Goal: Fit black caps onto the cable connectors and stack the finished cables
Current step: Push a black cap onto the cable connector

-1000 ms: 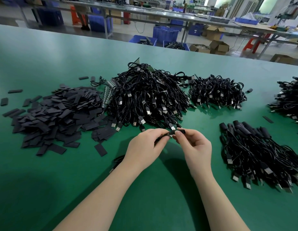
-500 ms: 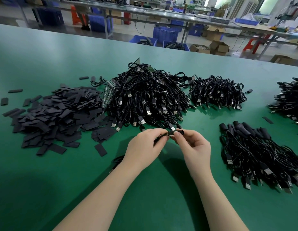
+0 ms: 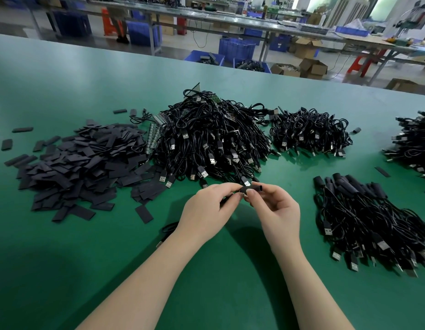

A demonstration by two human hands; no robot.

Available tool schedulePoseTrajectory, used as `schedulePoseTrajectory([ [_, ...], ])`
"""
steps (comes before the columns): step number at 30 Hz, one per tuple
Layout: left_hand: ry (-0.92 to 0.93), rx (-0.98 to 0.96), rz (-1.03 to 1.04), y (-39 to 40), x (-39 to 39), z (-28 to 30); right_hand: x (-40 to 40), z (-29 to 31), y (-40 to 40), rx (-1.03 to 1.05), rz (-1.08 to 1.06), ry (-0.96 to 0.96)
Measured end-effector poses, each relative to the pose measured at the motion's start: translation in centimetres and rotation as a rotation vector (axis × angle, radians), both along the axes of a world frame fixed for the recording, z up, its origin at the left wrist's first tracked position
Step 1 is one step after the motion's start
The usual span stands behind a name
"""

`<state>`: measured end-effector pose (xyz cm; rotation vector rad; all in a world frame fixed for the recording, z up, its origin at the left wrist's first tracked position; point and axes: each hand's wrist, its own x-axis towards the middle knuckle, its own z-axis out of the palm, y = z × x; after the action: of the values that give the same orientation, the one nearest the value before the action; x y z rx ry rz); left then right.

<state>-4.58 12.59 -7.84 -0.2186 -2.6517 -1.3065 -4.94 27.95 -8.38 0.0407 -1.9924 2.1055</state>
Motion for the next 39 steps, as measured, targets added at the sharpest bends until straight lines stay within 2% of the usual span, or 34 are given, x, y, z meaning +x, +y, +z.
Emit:
schedulePoseTrajectory([
  [22,0.058,0.035,-0.021,-0.02,-0.02,-0.04,-0.13,0.14,0.37,0.081,0.059,0.011],
  [32,0.043,-0.081,0.013,-0.04,0.25,0.23,-0.02,0.33,0.26,0.144,0.077,0.004],
  [39,0.037,0.026,-0.043,-0.14,0.06,0.17,-0.09,0.45,0.44,0.183,0.076,-0.012],
])
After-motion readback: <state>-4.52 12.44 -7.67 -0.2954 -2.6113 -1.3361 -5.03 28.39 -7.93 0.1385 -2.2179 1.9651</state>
